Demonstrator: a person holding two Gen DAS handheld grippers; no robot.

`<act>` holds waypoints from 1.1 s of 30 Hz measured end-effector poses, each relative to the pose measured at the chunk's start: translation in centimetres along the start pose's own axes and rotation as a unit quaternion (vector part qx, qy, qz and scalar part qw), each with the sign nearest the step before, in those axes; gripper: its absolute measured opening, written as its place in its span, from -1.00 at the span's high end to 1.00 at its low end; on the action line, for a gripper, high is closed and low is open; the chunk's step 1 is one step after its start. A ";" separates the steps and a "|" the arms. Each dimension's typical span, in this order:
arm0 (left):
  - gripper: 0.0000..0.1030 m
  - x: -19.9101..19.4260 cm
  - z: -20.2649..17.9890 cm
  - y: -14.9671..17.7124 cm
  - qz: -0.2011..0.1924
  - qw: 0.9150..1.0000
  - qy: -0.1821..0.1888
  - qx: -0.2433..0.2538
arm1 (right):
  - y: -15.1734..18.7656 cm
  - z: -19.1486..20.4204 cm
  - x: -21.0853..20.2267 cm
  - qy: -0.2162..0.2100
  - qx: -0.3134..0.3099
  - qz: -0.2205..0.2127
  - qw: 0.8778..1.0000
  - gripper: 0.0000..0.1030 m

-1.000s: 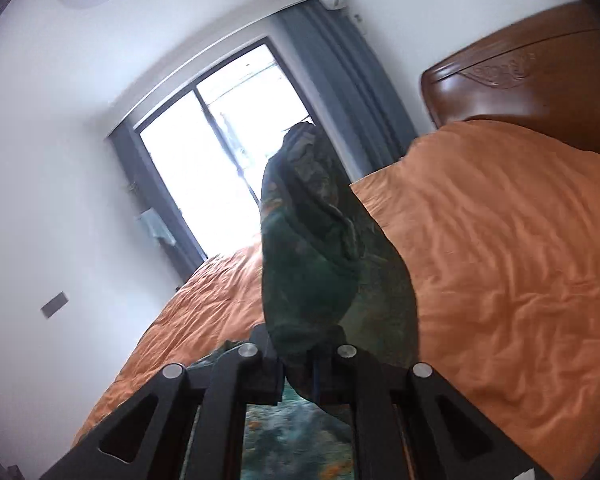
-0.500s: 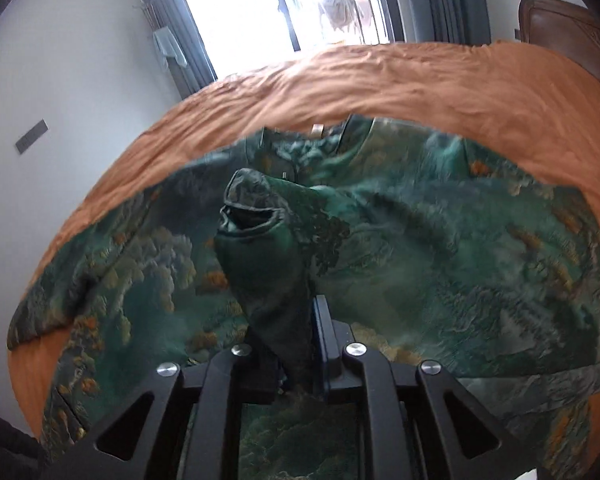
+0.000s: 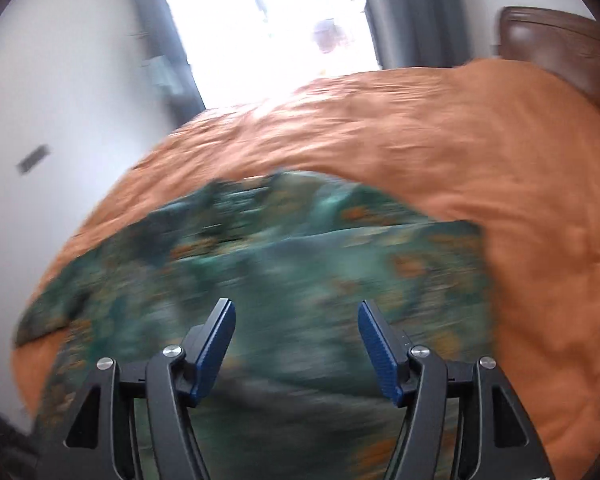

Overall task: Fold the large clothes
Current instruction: 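Fold the held sleeve across the jacket body with the right tool and release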

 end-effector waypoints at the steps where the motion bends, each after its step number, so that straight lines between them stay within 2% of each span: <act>1: -0.77 0.1 -0.3 0.0 0.003 1.000 0.001 0.002 | -0.5 -1.6 0.8 0.004 0.016 0.008 1.000 -0.26; 5: -0.77 -0.1 -1.0 -0.1 0.003 1.000 -0.008 0.013 | -1.5 -5.9 5.3 -0.038 0.055 0.050 0.996 -0.26; 8: -0.77 -0.3 -1.0 -0.3 0.003 1.000 -0.013 0.015 | -0.7 -6.7 8.8 -0.053 0.066 0.095 0.992 -0.26; 11: -0.78 -0.2 -0.8 -0.4 0.001 1.000 -0.022 0.014 | -0.8 -5.9 7.2 -0.045 0.050 0.082 0.994 -0.26; 15: -0.85 0.7 -0.9 -0.5 0.001 1.000 -0.025 0.010 | 1.3 -4.0 2.6 -0.075 0.022 0.063 0.995 -0.26; 18: -0.87 1.9 -1.4 -0.8 0.006 1.000 -0.027 0.003 | 3.9 -3.3 2.0 -0.072 0.010 0.084 0.994 -0.26; 21: -0.90 2.3 -2.0 -1.1 0.000 0.999 -0.040 0.001 | 5.6 -3.0 3.4 -0.042 -0.007 0.117 0.992 -0.26; 24: -0.92 2.3 -2.3 -1.1 0.002 0.999 -0.042 0.013 | 6.2 -2.2 2.6 -0.027 -0.008 0.101 0.994 -0.26; 29: -0.92 4.1 -2.7 0.2 0.034 0.998 -0.048 0.017 | 7.7 0.7 -2.3 -0.023 -0.046 0.053 0.997 -0.26; 33: -0.92 5.9 -3.5 1.4 0.094 0.994 -0.031 0.043 | 10.5 2.5 -6.1 -0.027 -0.069 0.019 0.997 -0.27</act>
Point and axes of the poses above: each gripper's, at about its wrist camera, not at the fingertips, and x roughly the way its jaws point, z to its left, y to its underside, the point moved 2 cm from there along x, roughly the way its jaws point, and after that the axes turned 11 degrees about z, right-handed, at the moved point
